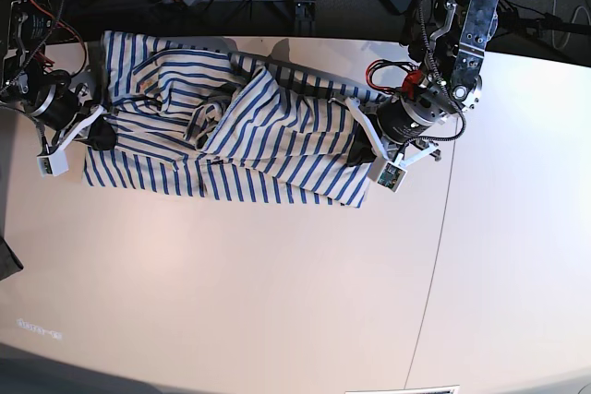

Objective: Fold the T-shirt properly
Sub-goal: 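Open the right gripper and move it to the bundle's outer end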

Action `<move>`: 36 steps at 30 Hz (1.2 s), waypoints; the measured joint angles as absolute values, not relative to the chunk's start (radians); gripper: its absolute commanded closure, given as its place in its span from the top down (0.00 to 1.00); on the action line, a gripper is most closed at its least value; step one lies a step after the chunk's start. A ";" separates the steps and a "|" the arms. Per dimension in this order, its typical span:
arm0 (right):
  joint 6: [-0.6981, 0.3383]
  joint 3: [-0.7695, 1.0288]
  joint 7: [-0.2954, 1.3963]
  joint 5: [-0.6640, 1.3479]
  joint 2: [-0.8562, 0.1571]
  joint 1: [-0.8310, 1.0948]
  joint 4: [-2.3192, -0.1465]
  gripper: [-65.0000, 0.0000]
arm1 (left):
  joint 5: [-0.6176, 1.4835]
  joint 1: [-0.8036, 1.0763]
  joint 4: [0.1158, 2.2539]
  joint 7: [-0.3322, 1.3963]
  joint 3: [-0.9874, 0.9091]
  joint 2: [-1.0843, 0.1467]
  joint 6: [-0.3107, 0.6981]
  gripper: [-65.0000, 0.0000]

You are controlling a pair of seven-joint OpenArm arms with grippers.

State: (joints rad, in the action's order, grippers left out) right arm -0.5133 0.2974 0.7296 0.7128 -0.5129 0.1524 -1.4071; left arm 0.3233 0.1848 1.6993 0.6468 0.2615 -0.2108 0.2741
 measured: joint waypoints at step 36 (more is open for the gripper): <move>-0.514 0.581 0.907 1.110 -0.731 0.361 -1.217 0.63 | 0.337 0.174 1.699 0.651 0.262 -0.211 0.293 0.00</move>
